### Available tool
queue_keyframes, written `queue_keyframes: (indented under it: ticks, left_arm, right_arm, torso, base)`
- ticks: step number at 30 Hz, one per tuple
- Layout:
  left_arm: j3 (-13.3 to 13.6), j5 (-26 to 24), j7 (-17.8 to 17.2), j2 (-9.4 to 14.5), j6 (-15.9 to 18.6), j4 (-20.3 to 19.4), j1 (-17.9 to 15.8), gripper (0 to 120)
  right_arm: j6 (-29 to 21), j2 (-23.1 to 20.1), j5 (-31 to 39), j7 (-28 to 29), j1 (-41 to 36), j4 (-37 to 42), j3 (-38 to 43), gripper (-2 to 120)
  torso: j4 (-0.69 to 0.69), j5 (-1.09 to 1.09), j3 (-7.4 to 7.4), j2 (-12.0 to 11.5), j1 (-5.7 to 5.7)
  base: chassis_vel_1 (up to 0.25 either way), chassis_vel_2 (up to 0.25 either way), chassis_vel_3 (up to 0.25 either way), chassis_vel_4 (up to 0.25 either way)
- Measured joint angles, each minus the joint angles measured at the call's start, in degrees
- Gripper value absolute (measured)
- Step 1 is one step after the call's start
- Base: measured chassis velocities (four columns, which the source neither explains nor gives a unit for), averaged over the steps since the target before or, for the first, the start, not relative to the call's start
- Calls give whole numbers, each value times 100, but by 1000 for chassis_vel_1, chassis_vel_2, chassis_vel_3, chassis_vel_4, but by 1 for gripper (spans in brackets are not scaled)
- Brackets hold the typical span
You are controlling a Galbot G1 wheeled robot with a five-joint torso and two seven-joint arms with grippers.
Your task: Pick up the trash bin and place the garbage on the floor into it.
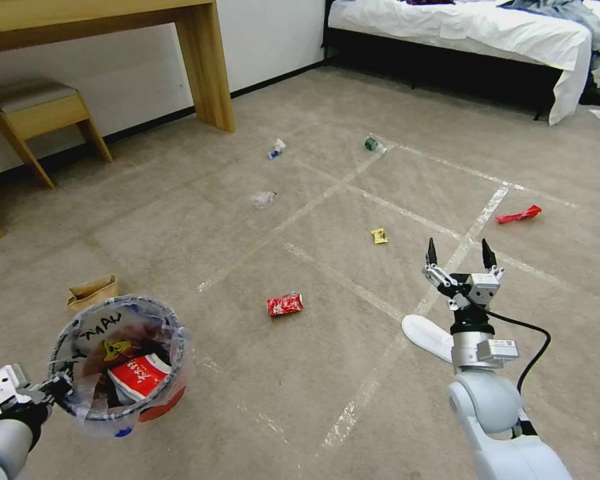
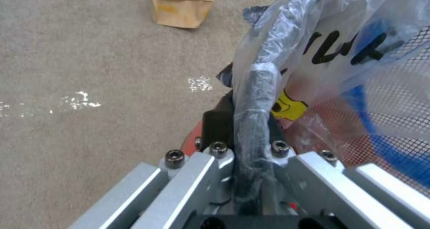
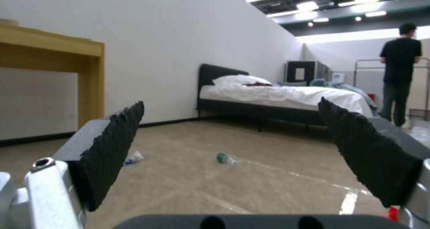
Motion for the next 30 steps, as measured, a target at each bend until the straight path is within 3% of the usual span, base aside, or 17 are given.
queue_keyframes:
  ticks: [30]
  left_arm:
    - [-264,-137,-124,6,-1,82,76,1]
  right_arm:
    - [-18,48,-8,-125,63,-54,-65,100]
  torso:
    - [0,0,0,1,0]
  base:
    - [-7,6,7,-8]
